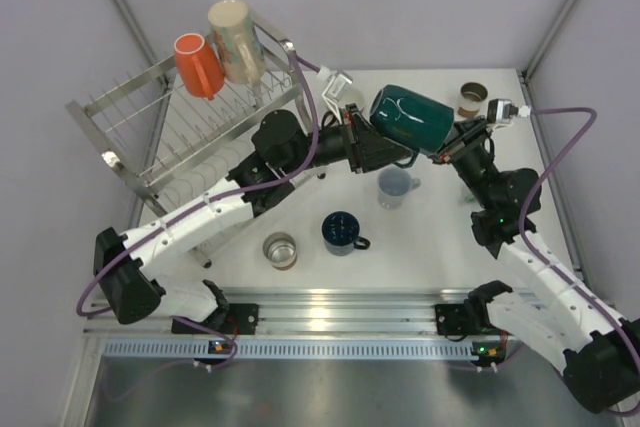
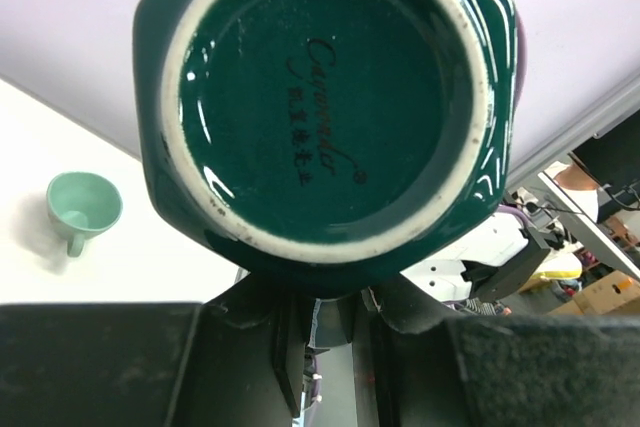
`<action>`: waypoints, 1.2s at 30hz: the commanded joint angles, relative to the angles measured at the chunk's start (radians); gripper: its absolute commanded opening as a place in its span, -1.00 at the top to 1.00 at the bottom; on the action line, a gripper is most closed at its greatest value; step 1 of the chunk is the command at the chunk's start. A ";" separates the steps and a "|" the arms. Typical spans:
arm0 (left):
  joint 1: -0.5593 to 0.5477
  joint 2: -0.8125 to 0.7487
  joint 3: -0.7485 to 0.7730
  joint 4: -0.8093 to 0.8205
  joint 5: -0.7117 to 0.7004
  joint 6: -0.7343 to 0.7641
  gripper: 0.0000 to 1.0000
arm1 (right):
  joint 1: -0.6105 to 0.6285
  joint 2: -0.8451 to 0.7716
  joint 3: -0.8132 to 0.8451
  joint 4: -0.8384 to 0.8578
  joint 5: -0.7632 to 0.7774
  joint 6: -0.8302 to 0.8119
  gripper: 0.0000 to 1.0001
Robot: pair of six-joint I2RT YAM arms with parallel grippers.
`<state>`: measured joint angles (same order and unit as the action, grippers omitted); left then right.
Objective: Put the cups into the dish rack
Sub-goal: Pass the cup from the right arm to the left
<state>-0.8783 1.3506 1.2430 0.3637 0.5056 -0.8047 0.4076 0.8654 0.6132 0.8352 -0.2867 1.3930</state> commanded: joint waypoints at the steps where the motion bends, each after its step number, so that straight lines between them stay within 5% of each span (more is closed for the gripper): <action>1: -0.005 -0.041 0.045 0.026 -0.090 0.042 1.00 | 0.030 -0.051 0.014 0.001 -0.002 -0.041 0.52; 11: -0.004 -0.085 0.064 -0.055 -0.182 0.075 1.00 | 0.028 -0.126 0.007 -0.131 0.035 -0.084 0.01; 23: -0.004 -0.140 0.139 -0.222 -0.289 0.194 1.00 | 0.028 -0.229 -0.027 -0.254 0.090 -0.107 -0.07; 36: -0.004 -0.202 0.291 -0.552 -0.644 0.445 1.00 | 0.028 -0.325 0.022 -0.492 0.169 -0.202 -0.17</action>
<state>-0.8841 1.2167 1.4338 -0.2211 -0.0135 -0.4690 0.4187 0.5526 0.5785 0.4175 -0.1436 1.2472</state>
